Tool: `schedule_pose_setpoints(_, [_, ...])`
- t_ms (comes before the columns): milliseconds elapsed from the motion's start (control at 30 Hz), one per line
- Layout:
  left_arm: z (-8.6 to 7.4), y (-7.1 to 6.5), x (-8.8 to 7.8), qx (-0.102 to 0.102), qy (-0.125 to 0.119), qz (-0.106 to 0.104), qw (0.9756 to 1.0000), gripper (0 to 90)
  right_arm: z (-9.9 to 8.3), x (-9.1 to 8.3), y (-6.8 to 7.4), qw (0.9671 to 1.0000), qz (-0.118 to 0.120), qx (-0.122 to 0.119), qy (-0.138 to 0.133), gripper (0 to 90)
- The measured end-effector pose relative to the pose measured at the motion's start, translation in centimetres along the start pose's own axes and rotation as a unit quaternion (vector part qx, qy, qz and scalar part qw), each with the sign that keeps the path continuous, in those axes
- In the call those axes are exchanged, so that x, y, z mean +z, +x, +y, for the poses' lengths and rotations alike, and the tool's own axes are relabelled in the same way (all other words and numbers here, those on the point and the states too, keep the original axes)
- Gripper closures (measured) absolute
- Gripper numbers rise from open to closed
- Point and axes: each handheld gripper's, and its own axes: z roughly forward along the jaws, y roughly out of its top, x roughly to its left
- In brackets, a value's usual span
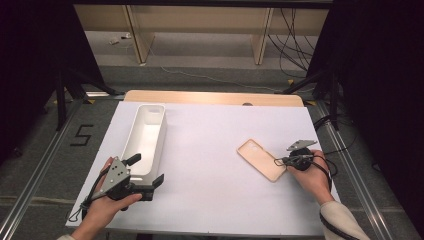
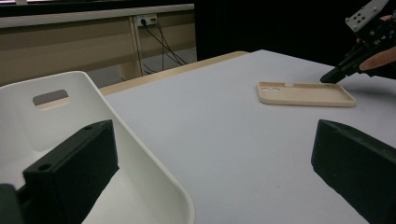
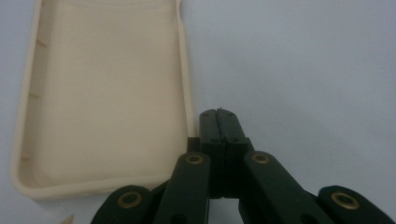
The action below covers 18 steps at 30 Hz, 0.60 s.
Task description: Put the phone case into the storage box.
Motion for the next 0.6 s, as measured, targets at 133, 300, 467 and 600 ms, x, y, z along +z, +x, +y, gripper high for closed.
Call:
schedule_pose_setpoints(133, [0.0,0.0,0.0,-0.002,0.0,0.0,1.0,0.0,0.0,-0.1,0.2,0.9998,-0.005,-0.019,0.005,90.0])
schedule_pose_setpoints(300, [0.0,0.0,0.0,-0.001,0.0,0.0,1.0,0.0,0.0,-0.2,0.6,0.9995,-0.008,-0.028,0.011,90.0])
schedule_pose_setpoints(467, [0.0,0.0,0.0,-0.003,0.0,0.001,1.0,0.0,0.0,-0.4,0.9,0.9993,-0.008,-0.035,0.014,90.0])
schedule_pose_setpoints(600, [0.0,0.0,0.0,-0.003,-0.003,-0.001,1.0,0.0,0.0,-0.5,1.1,0.9991,-0.006,-0.036,0.02,90.0])
